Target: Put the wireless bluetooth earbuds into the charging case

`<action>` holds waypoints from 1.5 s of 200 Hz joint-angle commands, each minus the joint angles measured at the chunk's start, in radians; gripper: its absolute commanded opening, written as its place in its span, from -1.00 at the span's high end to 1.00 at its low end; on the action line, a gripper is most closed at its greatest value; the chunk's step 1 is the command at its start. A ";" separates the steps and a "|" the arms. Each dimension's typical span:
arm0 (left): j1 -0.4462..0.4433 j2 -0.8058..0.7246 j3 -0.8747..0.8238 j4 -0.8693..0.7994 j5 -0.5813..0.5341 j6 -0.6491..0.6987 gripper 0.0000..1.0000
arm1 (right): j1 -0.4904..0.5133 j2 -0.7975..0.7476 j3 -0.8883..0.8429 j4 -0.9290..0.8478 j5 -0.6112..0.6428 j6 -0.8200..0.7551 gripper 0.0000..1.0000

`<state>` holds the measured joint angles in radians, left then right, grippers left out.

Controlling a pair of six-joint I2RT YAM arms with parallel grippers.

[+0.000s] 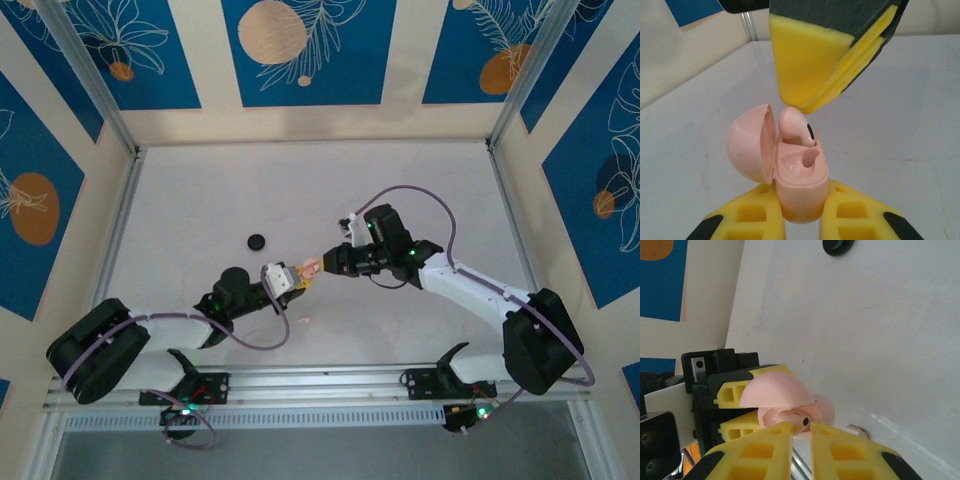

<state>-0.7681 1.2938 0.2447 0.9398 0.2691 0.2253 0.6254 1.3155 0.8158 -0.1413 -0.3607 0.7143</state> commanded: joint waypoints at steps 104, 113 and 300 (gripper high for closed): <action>-0.013 -0.034 0.035 -0.020 0.008 0.035 0.81 | 0.004 -0.067 0.046 -0.133 0.065 -0.082 0.47; -0.014 -0.033 0.034 -0.019 0.009 0.034 0.81 | 0.005 -0.077 0.042 -0.123 0.056 -0.082 0.46; -0.020 -0.034 0.042 -0.033 0.015 0.040 0.82 | 0.030 0.040 0.097 -0.192 0.057 -0.141 0.68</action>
<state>-0.7712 1.2762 0.2573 0.8528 0.2649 0.2459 0.6487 1.3724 0.8833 -0.2848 -0.3164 0.6006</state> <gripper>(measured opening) 0.147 0.146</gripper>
